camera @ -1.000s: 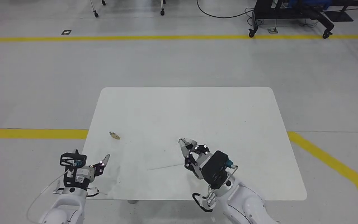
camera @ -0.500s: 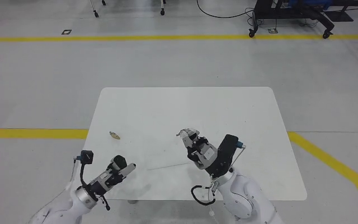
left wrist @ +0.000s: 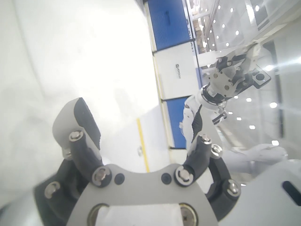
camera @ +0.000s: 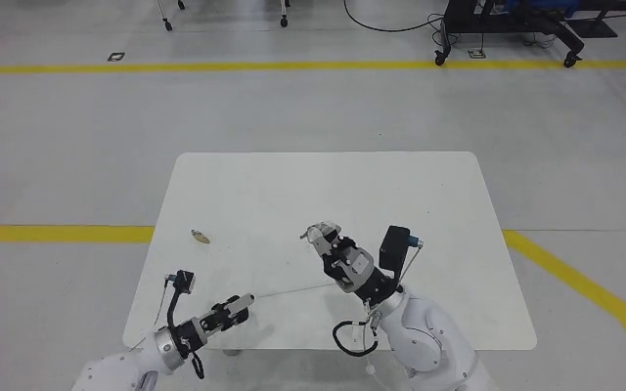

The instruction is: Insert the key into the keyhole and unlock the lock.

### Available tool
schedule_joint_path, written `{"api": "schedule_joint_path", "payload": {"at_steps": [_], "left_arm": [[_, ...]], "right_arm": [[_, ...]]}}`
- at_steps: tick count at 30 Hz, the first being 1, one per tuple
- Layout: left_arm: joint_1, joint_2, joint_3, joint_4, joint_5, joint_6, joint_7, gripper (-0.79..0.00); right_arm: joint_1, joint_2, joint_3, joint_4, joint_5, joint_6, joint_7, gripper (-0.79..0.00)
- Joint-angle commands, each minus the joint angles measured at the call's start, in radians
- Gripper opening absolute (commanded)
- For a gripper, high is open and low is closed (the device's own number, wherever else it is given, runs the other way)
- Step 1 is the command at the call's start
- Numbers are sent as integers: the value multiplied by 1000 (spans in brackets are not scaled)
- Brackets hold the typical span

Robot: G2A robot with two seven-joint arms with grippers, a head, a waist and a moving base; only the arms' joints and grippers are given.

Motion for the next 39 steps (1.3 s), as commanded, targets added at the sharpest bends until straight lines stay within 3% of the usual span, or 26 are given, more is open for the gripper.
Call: {"api": "schedule_joint_path", "payload": {"at_steps": [1, 7, 15, 18, 20, 25, 29, 39], "left_arm": [[-42, 3, -7, 41, -296, 63, -158, 0], [-132, 0, 25, 84, -387, 48, -228, 0], [-189, -6, 75, 103, -328, -40, -149, -31], [-187, -7, 76, 97, -322, -81, -125, -200], [-181, -7, 73, 94, -314, -103, -113, -388], [-172, -5, 65, 89, -320, -122, -103, -499], [-165, -4, 56, 84, -312, -143, -88, -653], [-146, -2, 53, 69, -253, -196, -30, -785]], "right_arm": [[8, -4, -29, 14, 123, 11, 67, -785], [93, -20, -107, 69, 219, 151, 227, -785], [136, -38, -183, 113, 351, 155, 274, -785], [147, -40, -183, 125, 380, 162, 299, -785], [149, -40, -183, 129, 391, 169, 312, -785], [152, -40, -183, 138, 392, 210, 349, -785], [157, -40, -182, 140, 401, 218, 363, -785], [161, -40, -176, 144, 424, 217, 391, -785]]}}
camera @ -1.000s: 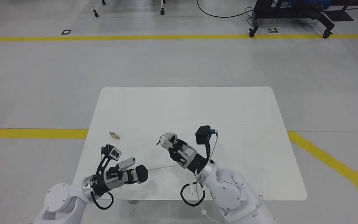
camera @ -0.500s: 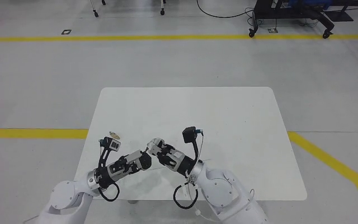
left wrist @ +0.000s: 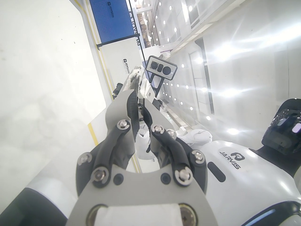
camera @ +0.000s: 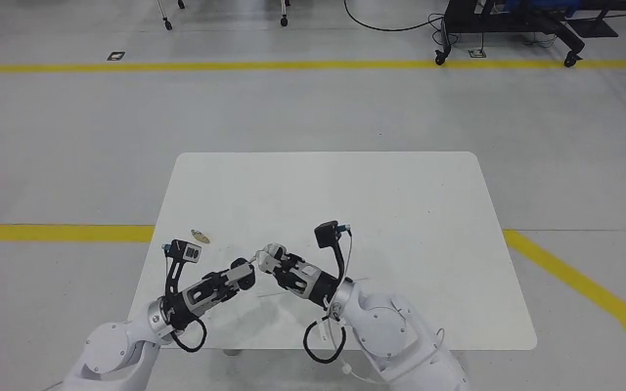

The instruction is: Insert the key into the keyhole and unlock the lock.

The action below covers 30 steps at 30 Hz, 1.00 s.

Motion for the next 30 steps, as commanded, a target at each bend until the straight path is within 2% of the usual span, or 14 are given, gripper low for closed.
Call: {"api": "schedule_joint_path", "payload": {"at_steps": [1, 21, 22, 24, 28, 30], "left_arm": [[0, 0, 1, 2, 1, 4, 7, -785], [-18, 6, 11, 24, 21, 1, 7, -776], [-18, 7, 10, 26, 17, -1, 1, -474], [-20, 8, 7, 29, 10, -5, -11, -6], [-20, 10, 4, 32, -3, -13, -24, 0], [-20, 10, 3, 33, -7, -17, -27, -71]], "right_arm": [[0, 0, 2, 0, 4, -5, 6, -785], [0, 9, 27, -1, 74, -82, 73, -785], [-1, 9, 28, -1, 78, -85, 74, -785], [-2, 10, 32, -1, 84, -90, 77, -785], [-4, 12, 34, -3, 86, -97, 90, -785], [-5, 13, 33, -6, 83, -97, 95, -785]]}}
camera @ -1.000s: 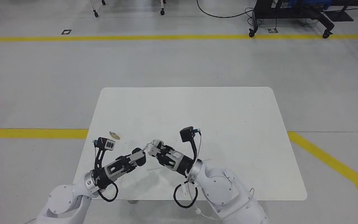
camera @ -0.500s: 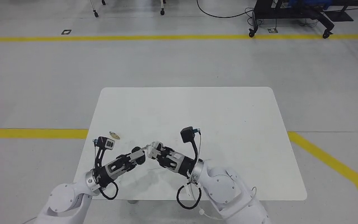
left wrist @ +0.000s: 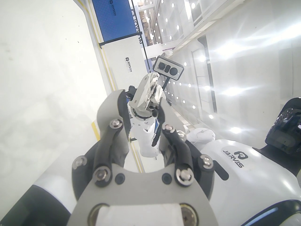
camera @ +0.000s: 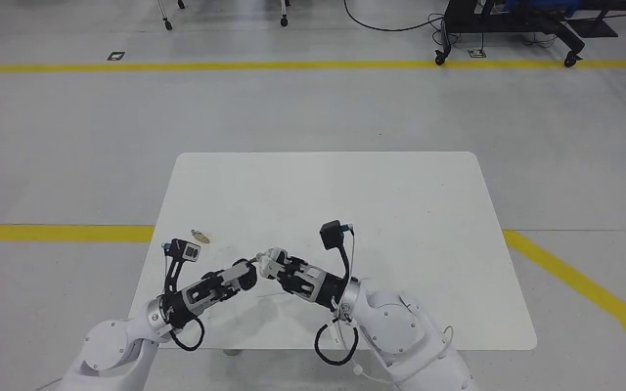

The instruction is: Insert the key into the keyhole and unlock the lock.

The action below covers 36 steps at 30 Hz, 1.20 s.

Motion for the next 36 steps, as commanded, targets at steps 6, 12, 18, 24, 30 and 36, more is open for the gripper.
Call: {"api": "schedule_joint_path", "payload": {"at_steps": [6, 12, 18, 24, 30, 36], "left_arm": [[2, 2, -5, 1, -16, -12, -3, -419], [3, 4, -9, 2, -21, -21, -7, -785], [4, 6, -8, 3, -4, -36, 1, -785], [4, 7, 0, 4, 15, -33, 5, -785], [1, 9, -3, 8, 24, -30, 13, -785], [0, 23, -55, 36, -14, 47, -62, -785]], "right_arm": [[8, 0, -14, 5, -8, 16, 23, -785], [19, -1, -27, 16, -12, 40, 33, -785], [20, 0, -31, 14, -14, 43, 43, -785], [16, 3, -32, 5, -20, 33, 54, -785], [6, 6, -24, -10, 20, -20, 58, 0], [2, 9, -5, -18, 52, -64, 47, 0]]}}
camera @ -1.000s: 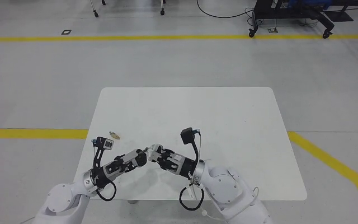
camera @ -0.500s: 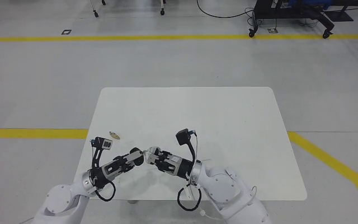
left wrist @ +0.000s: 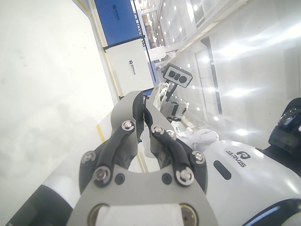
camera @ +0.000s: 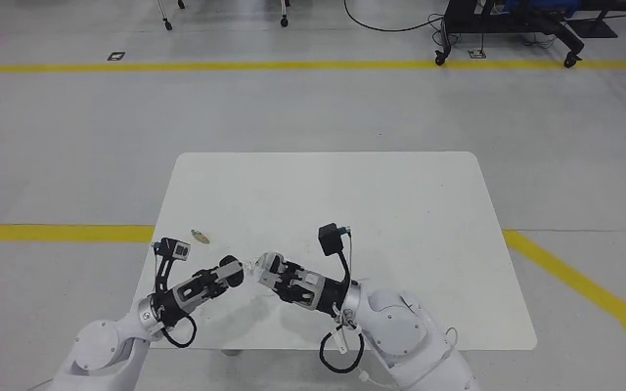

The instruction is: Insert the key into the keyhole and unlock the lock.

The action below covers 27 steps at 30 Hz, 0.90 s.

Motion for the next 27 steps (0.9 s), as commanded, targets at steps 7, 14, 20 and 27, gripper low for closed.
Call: {"api": "schedule_joint_path", "payload": {"at_steps": [7, 14, 20, 27], "left_arm": [[-19, 18, -21, 37, -64, 264, -184, -785], [8, 20, -42, -11, 37, 181, -73, -785], [56, 25, -63, -132, 215, 57, 23, -785], [51, 29, -45, -145, 230, 72, 0, -785]], "right_arm": [[0, 0, -1, 0, -1, 3, 1, 0], [7, -1, -18, 40, 63, 104, 77, 0], [93, -4, -20, 123, 219, 261, 266, -105], [137, -6, -31, 180, 316, 269, 366, -523]]}}
